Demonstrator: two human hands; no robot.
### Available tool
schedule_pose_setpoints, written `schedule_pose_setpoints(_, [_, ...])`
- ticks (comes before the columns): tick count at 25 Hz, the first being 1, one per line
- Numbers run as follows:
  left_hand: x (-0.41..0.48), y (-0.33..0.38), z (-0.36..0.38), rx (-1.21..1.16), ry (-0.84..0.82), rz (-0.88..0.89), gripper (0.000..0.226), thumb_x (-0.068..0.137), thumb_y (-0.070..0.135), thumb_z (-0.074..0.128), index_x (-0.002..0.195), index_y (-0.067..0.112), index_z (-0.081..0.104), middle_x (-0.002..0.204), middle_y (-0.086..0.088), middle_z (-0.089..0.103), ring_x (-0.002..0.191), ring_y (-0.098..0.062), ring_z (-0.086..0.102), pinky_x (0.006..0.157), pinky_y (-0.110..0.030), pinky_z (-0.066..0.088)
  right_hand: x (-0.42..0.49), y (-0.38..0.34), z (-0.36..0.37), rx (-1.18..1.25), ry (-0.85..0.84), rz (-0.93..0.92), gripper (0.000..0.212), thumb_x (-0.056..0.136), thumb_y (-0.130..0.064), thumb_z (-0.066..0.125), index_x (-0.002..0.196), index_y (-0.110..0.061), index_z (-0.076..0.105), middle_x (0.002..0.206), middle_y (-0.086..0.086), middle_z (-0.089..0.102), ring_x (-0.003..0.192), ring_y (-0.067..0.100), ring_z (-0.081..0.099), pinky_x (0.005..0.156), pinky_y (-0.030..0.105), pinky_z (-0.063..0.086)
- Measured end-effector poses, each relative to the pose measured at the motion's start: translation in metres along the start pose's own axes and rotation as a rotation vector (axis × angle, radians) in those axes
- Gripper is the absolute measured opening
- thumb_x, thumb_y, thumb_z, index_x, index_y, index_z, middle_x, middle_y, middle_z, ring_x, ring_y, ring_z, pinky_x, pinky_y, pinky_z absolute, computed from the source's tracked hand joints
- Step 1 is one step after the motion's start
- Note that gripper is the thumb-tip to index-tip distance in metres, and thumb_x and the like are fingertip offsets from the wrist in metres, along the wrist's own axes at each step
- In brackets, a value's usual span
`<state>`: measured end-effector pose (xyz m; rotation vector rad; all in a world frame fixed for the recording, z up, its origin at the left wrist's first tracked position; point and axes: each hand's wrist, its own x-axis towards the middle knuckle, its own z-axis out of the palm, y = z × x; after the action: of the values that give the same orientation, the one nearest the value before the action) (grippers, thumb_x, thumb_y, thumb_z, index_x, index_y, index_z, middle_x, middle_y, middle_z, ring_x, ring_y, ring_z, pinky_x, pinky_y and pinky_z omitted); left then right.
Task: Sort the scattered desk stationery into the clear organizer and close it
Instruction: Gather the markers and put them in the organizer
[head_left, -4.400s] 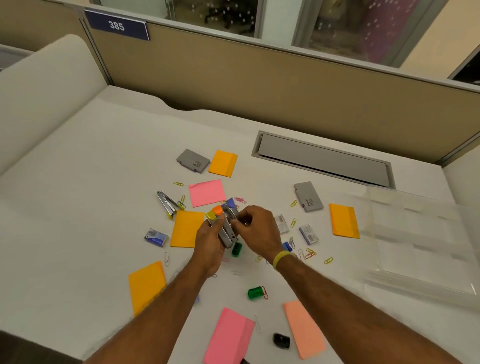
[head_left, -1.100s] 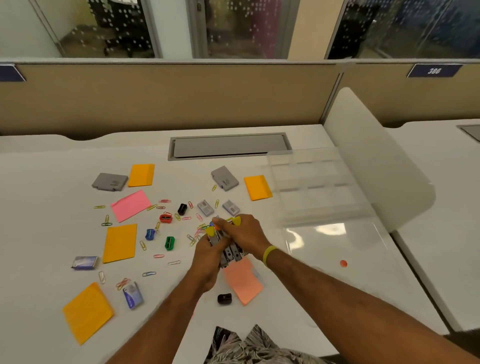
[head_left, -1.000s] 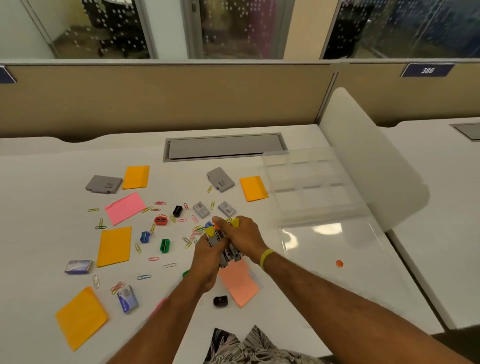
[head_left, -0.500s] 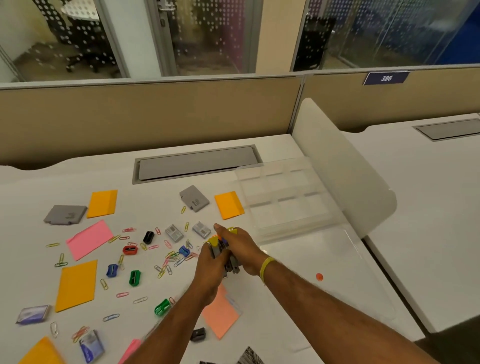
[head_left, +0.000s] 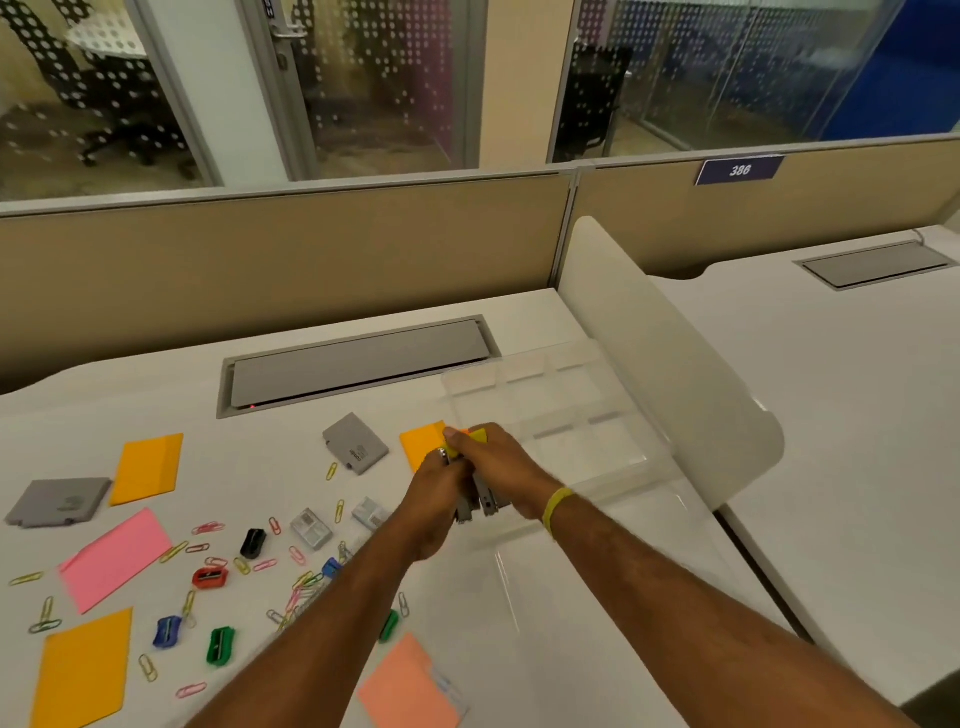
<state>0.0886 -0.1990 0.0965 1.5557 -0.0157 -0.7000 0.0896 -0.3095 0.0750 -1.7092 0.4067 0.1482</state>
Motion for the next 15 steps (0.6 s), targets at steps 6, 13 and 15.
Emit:
schedule_pose_setpoints(6, [0.078,0.047,0.014,-0.013,-0.034,0.000,0.022,0.099,0.010,0.042,0.109,0.000,0.058,0.101,-0.022,0.067,0.087,-0.033,0.068,0.082,-0.046,0.056,0.075,-0.026,-0.047,0.134,0.116,0.177,0.057,0.086,-0.060,0.055,0.104,-0.008,0.068,0.102,0.016,0.071,0.095,0.031,0.068,0.090,0.047,0.054])
schedule_pose_setpoints(13, [0.155,0.045,0.022,0.109,0.010,-0.114,0.027,0.095,0.019,0.049,0.106,-0.005,0.054,0.094,-0.028,0.065,0.073,-0.031,0.059,0.057,-0.032,0.043,0.128,-0.024,-0.062,0.173,0.164,0.312,0.065,0.094,-0.059,0.041,0.134,-0.009,0.051,0.119,0.012,0.061,0.104,0.028,0.059,0.087,0.037,0.049])
schedule_pose_setpoints(15, [0.167,0.044,0.024,0.111,0.034,-0.144,0.029,0.096,0.019,0.049,0.109,-0.007,0.055,0.088,-0.025,0.064,0.067,-0.030,0.059,0.052,-0.027,0.041,0.137,-0.021,-0.062,0.178,0.161,0.334,0.060,0.095,-0.058,0.041,0.127,-0.009,0.056,0.112,0.015,0.063,0.097,0.029,0.060,0.081,0.037,0.050])
